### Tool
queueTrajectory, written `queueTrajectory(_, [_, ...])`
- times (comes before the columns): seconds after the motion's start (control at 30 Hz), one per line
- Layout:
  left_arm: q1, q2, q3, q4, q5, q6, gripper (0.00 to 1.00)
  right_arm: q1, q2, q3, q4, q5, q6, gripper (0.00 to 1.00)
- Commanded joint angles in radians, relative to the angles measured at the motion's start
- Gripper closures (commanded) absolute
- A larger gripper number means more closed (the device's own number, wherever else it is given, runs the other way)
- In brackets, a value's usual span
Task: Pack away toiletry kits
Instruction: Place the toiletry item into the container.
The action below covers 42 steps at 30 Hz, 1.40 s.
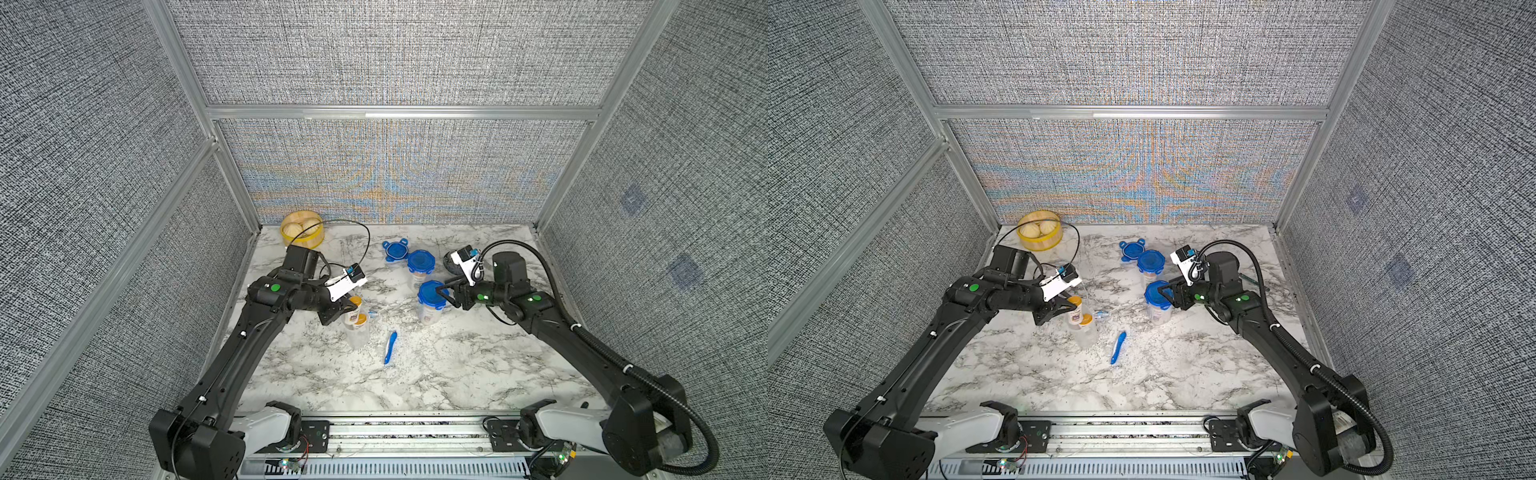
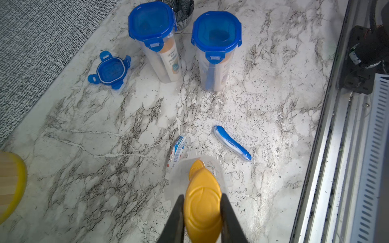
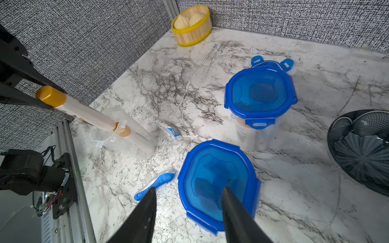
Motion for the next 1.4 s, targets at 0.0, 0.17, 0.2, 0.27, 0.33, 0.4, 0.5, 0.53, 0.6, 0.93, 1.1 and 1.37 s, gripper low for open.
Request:
queueTrajectory(0.0, [0.018,0.012,0.017,-0.026,0.081,0.038,1.00,-0.008,-0.001,0.007,-0.017,-0.007,0.001,0.48])
queueTrajectory(0.17, [0.062,0.055,0.038,-0.052,0.155,0.040,1.00,-0.014,0.011,0.007,-0.009,-0.016,0.007,0.48])
queueTrajectory(0.2, [0.066,0.066,0.041,-0.056,0.164,0.044,1.00,-0.014,0.013,0.006,-0.007,-0.018,0.008,0.48])
queueTrajectory(0.27, [0.069,0.088,0.051,-0.067,0.175,0.052,1.00,-0.018,0.017,0.006,-0.007,-0.019,0.010,0.48])
queueTrajectory(0.33, [0.072,0.114,0.066,-0.080,0.179,0.054,1.00,-0.020,0.019,0.006,-0.005,-0.022,0.011,0.48])
queueTrajectory(0.4, [0.073,0.143,0.085,-0.100,0.184,0.065,1.00,-0.025,0.020,0.005,-0.005,-0.022,0.012,0.48])
queueTrajectory(0.5, [0.077,0.185,0.100,-0.113,0.182,0.066,1.00,-0.029,0.020,0.003,-0.006,-0.022,0.012,0.48])
queueTrajectory(0.53, [0.077,0.197,0.100,-0.117,0.181,0.071,1.00,-0.030,0.019,0.002,-0.007,-0.024,0.012,0.48])
queueTrajectory(0.6, [0.078,0.211,0.094,-0.124,0.177,0.090,1.00,-0.032,0.016,0.000,-0.005,-0.024,0.012,0.48])
queueTrajectory(0.93, [0.079,0.173,0.051,-0.043,0.087,0.037,1.00,-0.041,0.028,-0.002,0.002,-0.038,0.012,0.48])
queueTrajectory(1.1, [0.078,0.161,0.072,0.007,0.035,-0.072,1.00,-0.042,0.028,-0.002,0.000,-0.038,0.012,0.48])
queueTrajectory(1.37, [0.078,0.096,-0.013,0.142,0.089,-0.237,1.00,-0.043,0.034,0.000,0.001,-0.037,0.012,0.48])
